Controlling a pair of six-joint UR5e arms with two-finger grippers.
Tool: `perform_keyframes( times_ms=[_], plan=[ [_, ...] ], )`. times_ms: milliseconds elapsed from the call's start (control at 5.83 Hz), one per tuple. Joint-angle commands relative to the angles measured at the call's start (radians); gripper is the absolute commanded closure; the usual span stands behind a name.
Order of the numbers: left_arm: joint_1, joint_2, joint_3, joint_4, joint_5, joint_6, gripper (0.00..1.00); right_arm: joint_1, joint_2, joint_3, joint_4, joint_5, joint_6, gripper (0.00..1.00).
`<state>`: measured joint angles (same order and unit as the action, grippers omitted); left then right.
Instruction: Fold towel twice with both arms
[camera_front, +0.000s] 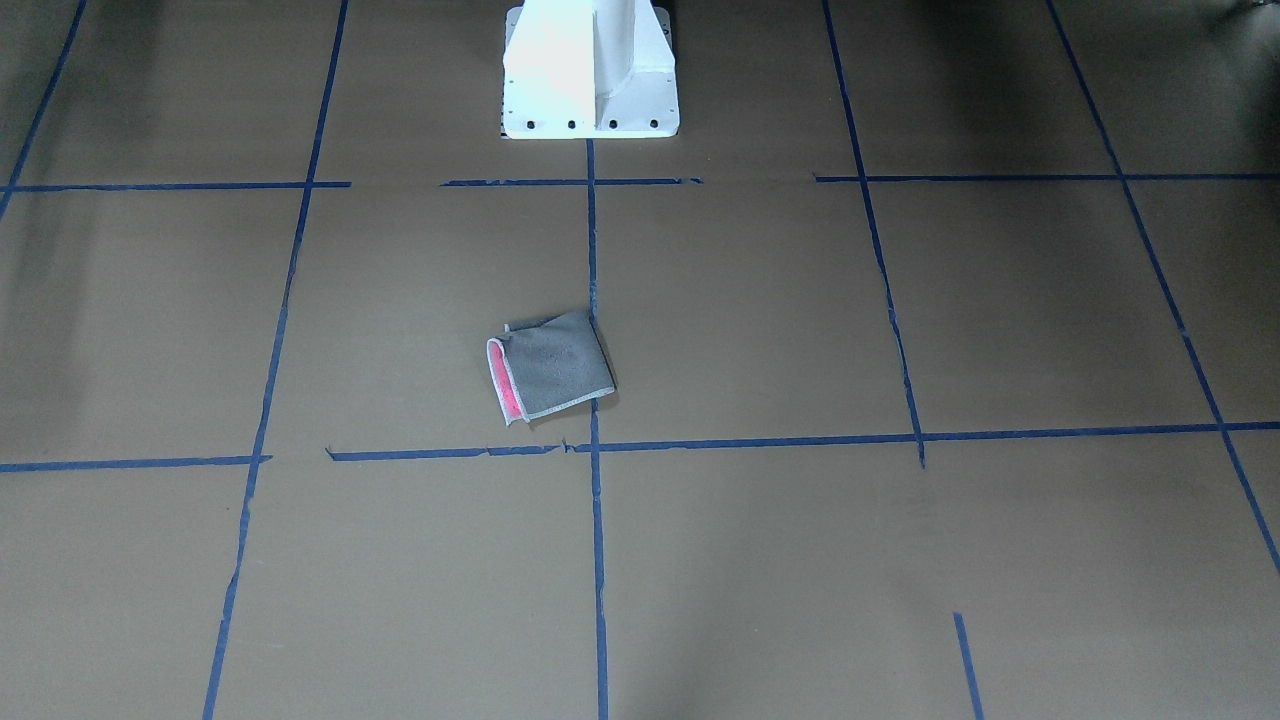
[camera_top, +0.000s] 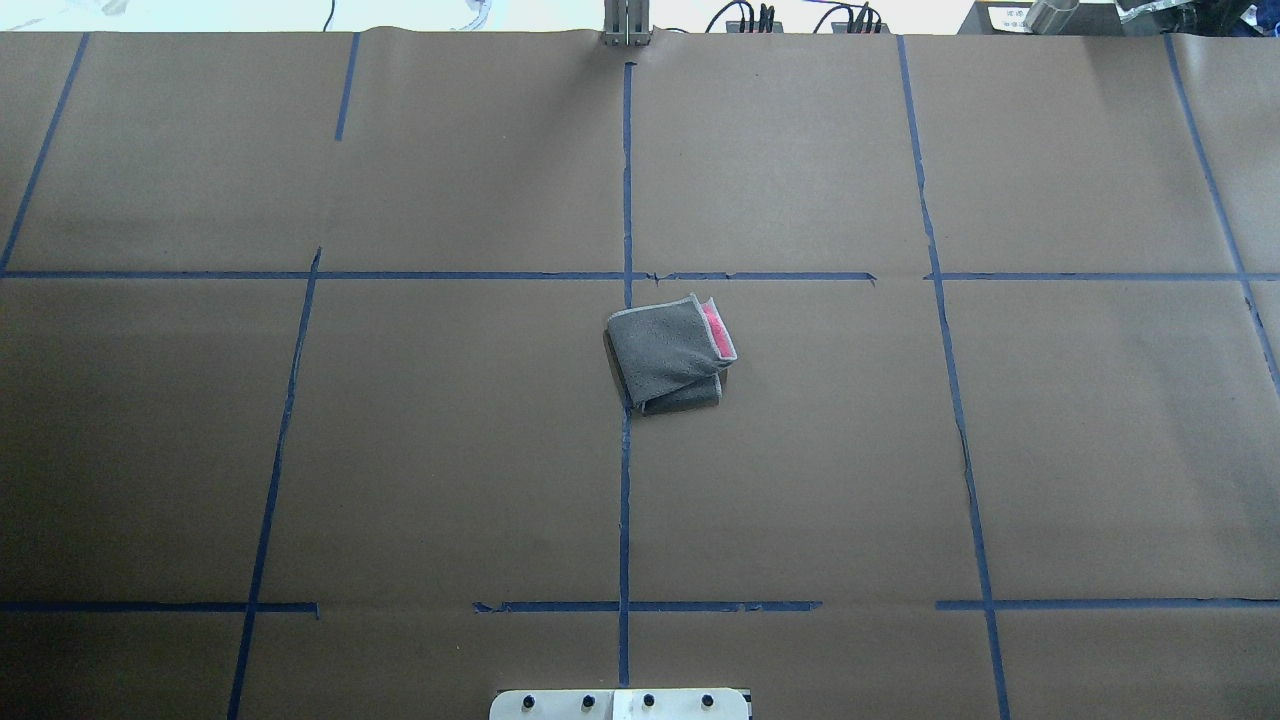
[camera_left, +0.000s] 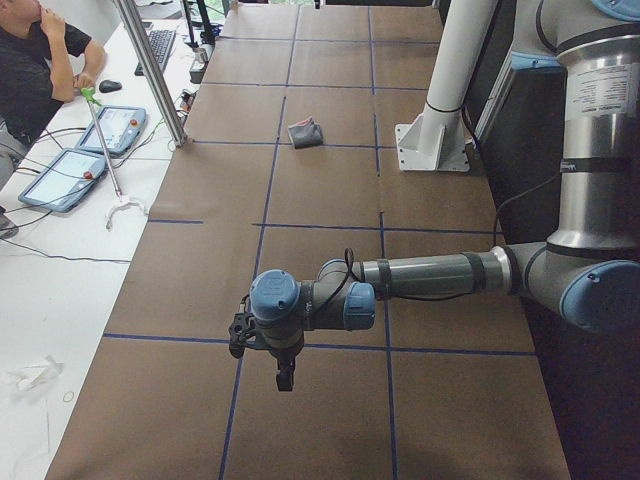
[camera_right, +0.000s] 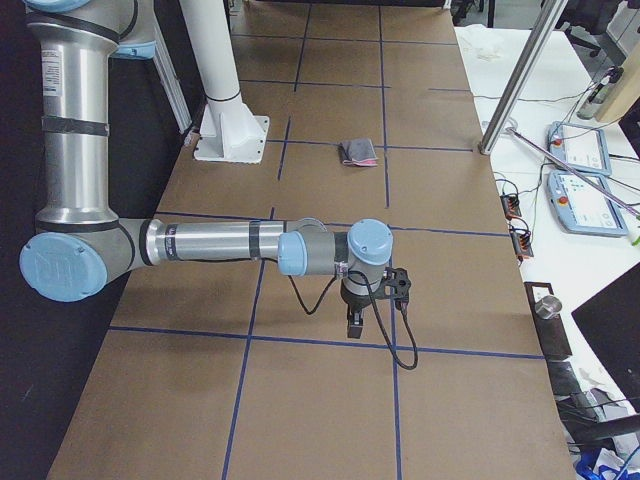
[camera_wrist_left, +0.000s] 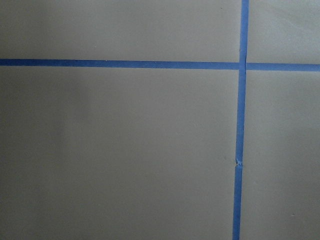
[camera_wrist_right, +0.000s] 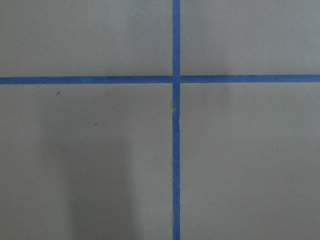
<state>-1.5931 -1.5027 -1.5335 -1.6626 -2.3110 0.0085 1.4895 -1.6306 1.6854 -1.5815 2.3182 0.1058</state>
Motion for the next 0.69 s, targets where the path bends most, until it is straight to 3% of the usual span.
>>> perform_keyframes(
  times_ms=[0,514],
  plan=[
    [0.001,-0.008,-0.011,-0.003,0.057,-0.001,0.00,0.000,0.000,-0.001,0.000,0.000,0.000,0.00],
    [0.001,-0.022,-0.014,0.000,0.068,-0.007,0.00,0.000,0.001,-0.001,0.000,0.000,0.000,0.00]
  ],
)
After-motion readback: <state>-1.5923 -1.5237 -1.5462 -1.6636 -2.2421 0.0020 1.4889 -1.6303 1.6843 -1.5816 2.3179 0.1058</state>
